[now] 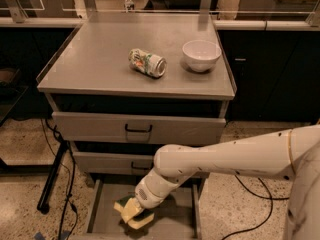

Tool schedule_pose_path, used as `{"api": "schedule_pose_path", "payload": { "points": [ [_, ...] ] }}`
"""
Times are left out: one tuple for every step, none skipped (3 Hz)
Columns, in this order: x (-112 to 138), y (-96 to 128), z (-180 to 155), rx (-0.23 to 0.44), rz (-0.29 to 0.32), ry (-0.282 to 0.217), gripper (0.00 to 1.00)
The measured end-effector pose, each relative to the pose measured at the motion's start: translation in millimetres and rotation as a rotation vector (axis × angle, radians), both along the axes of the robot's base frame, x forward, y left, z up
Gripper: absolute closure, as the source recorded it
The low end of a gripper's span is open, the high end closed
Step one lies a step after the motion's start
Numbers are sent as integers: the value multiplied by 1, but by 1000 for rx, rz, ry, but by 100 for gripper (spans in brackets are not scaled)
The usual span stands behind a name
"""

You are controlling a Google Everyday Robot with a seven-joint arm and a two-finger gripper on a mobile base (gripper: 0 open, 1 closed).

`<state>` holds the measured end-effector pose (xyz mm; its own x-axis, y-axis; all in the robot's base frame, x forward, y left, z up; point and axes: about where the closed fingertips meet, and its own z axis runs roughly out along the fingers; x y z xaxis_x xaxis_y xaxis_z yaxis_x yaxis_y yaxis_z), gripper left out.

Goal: Place sponge into bottom drawer

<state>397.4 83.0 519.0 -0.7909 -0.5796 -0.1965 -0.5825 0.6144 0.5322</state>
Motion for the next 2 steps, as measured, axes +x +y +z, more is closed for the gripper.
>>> {"api": "schedule_pose_path", "payload": {
  "points": [
    [-2, -1, -5, 1, -3, 11, 100],
    [-1, -3, -16, 14, -19, 41, 100]
  ]
}}
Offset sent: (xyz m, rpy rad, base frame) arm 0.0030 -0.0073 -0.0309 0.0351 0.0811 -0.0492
